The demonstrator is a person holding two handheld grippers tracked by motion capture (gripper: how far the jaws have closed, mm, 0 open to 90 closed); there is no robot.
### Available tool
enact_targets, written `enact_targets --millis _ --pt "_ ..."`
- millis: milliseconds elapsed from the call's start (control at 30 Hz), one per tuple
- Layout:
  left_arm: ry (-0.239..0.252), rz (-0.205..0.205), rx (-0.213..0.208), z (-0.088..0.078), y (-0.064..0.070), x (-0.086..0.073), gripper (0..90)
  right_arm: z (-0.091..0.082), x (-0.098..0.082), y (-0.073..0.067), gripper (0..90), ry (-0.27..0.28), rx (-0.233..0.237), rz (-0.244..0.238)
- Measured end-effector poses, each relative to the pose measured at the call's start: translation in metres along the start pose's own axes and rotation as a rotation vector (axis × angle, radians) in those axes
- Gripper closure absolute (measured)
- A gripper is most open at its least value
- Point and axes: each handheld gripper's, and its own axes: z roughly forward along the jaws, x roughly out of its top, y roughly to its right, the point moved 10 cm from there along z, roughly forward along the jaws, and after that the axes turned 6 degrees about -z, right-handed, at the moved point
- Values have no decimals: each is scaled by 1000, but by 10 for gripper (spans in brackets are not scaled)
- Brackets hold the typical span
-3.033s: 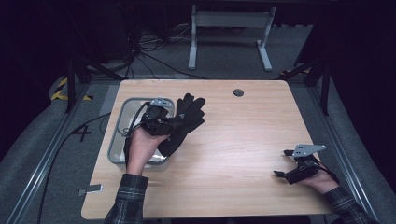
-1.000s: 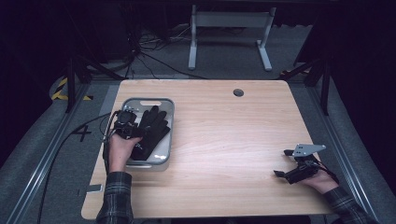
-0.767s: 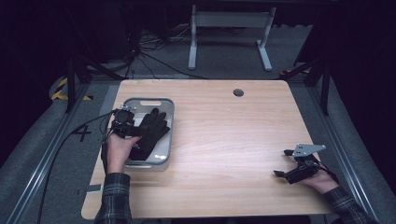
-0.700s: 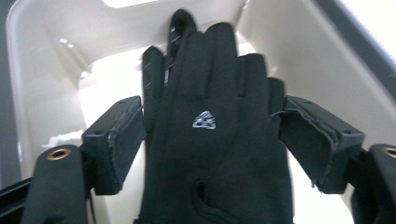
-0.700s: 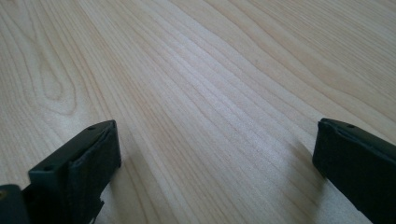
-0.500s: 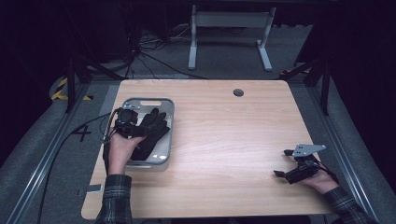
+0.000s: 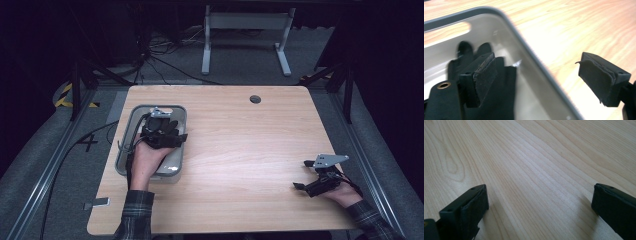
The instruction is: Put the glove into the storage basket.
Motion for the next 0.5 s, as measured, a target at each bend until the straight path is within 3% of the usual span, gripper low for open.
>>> enact_targets --millis 200,500 --pt "-4 48 -51 10 33 3 155 0 0 0 16 -2 1 -1" --pt "-3 96 -111 25 66 2 155 0 0 0 16 -2 1 -1"
